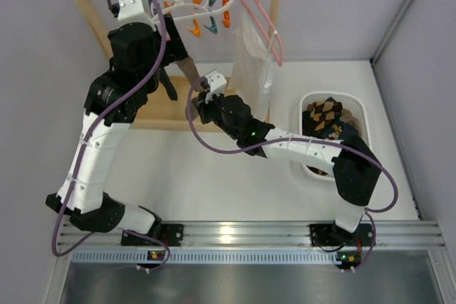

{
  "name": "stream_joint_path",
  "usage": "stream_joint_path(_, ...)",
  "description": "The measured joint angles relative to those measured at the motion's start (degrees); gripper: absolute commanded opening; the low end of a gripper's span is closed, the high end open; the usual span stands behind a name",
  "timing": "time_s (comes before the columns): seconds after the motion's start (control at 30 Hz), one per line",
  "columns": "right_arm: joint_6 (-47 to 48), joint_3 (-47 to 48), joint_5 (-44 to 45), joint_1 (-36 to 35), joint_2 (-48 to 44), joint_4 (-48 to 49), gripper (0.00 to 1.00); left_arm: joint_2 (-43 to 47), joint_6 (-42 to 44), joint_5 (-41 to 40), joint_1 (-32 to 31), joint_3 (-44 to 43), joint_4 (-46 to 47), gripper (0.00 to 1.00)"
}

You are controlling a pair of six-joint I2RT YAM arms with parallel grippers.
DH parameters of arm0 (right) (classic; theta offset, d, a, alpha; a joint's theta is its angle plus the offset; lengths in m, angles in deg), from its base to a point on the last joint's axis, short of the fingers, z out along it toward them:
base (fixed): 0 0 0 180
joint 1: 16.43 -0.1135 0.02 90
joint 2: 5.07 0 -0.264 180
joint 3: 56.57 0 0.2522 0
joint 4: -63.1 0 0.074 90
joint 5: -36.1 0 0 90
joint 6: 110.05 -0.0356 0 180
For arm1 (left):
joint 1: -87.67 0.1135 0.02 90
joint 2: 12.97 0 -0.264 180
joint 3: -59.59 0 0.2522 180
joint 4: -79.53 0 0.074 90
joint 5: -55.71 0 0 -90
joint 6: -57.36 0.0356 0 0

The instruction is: Remove the socks clipped to the hanger

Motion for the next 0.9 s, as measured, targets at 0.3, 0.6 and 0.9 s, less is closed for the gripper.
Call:
stream_joint_path(0.3, 0.0, -2.0, 0.6, -3.6, -2.1, 0.0, 0.00, -7.7, 1.7, -3.5, 0.0, -4.2, 0.0, 0.91)
stream_joint_path(0.6, 0.0, -3.8, 1.0, -4.7, -3.3, 0.2, 0.00, -12.1, 3.1, -5.3, 2.3, -8.6, 0.0, 0.73)
stream_joint_path(0.9, 0.1, -4.0, 1.1, -5.2, -4.0, 0.2, 0.00, -16.9, 4.3, -4.7, 5.2, -10.9, 0.0, 0.68)
